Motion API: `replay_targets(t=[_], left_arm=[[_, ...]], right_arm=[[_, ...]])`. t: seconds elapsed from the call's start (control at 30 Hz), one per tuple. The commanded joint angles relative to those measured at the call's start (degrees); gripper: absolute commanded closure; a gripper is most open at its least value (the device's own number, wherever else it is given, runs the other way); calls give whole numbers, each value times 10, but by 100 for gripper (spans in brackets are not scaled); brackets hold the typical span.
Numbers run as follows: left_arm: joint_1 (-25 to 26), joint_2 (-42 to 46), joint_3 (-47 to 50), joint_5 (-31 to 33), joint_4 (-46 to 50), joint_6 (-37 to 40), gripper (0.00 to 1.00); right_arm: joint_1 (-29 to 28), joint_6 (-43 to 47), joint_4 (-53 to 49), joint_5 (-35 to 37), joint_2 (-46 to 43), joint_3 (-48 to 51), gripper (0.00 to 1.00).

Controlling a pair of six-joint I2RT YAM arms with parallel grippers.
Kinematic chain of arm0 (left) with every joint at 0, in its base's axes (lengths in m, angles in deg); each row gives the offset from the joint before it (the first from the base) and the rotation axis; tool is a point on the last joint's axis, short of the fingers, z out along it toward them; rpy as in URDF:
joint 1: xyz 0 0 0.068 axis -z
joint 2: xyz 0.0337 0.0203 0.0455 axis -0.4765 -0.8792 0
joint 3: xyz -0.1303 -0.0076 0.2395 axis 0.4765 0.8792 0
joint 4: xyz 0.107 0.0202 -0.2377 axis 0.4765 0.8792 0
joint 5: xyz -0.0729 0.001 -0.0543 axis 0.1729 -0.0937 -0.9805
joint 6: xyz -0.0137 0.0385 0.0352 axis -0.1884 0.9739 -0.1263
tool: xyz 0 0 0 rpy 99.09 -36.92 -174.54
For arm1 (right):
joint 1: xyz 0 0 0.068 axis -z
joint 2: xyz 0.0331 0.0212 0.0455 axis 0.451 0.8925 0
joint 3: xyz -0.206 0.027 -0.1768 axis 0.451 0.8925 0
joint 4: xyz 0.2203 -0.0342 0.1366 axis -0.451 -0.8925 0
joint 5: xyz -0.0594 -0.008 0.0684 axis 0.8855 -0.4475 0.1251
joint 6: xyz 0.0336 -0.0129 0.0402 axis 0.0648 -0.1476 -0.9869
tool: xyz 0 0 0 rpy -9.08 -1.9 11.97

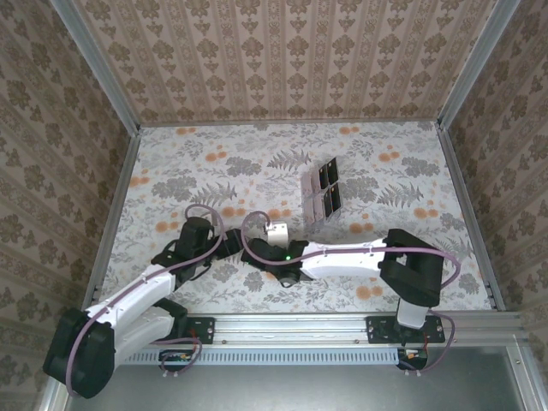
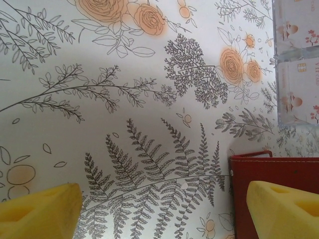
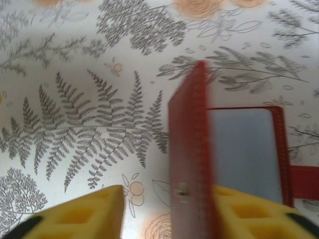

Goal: Put the credit cards into the card holder

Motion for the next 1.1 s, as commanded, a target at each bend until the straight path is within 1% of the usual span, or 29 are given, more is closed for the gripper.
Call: replay_targets(t=[0.0,0.07,0.1,0.17,0.4,0.5,0.67,0.9,1.07], left_arm=[[-16,7,-15,-15,10,21,12],[-20,13,-16,-19,17,24,12],[-43,16,-18,-21,23,25,12],[-60,18,-23,-27,35,29,12],[-104,16,-33,-53,52,37,12],[-115,15,-35,-61,53,40,12],[-127,14,-40,-69,59,43,12],[-134,16,-45,-77,66,44,12],[-134,17,-51,-80,73,50,11]], right_arm=[[-8,15,-12,-16,17,-28,46],[-12,14,-5,-28,22,-37,41],[-15,14,0,-33,24,-41,38],[-18,11,9,-44,25,-45,34],[-37,5,16,-52,20,-58,26],[-38,5,25,-60,29,-60,26],[-34,7,42,-76,69,-70,26],[-26,5,92,-98,117,-61,26],[-22,8,129,-122,107,-39,26]])
